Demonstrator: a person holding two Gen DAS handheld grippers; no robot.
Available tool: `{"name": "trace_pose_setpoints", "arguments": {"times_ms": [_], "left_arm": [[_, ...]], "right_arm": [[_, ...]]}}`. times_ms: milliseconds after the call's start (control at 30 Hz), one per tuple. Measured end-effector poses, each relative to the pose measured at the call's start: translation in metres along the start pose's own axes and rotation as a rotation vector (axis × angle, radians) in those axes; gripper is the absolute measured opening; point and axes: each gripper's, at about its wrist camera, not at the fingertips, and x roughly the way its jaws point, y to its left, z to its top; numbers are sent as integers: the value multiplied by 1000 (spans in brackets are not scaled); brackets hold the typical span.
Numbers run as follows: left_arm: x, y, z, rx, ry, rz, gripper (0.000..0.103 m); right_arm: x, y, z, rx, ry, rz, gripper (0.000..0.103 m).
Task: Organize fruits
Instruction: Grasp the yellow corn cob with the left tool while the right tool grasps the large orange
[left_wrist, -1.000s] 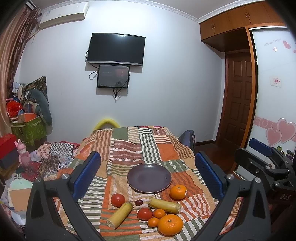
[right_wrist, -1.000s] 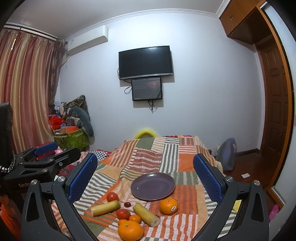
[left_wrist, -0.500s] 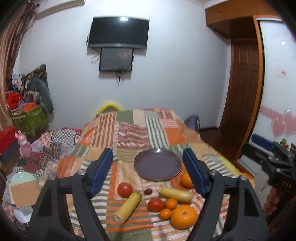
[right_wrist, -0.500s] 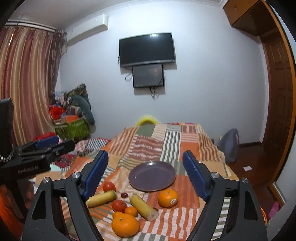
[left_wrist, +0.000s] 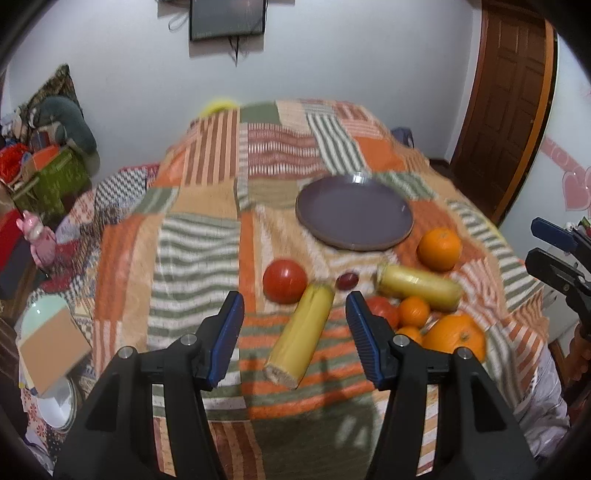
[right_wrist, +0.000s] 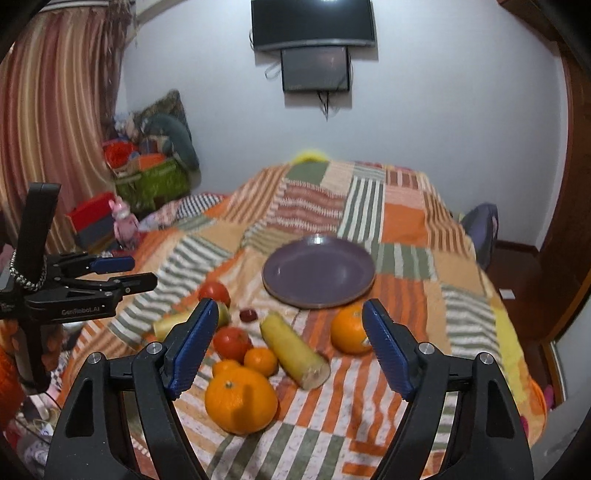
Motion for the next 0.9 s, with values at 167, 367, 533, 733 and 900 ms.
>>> {"name": "trace_pose_setpoints", "arguments": {"times_ms": [167,367,533,733,900], "left_arm": [[35,12,-18,-7,104,-21,57],[69,19,-36,-22,197,-47,58],[81,17,-41,-29,205,-67,57],[80,7,-41,-10,196,-84,44],[65,0,-44,6,197,-103,36]], "right_arm": [[22,-1,-16,54,115,64,79],[40,7,-33,70,213,88,79],[52,18,-46,51,273,111,79],[62,17,-53,53,313,127,79],[63,18,-56,46,319,153,67]]}}
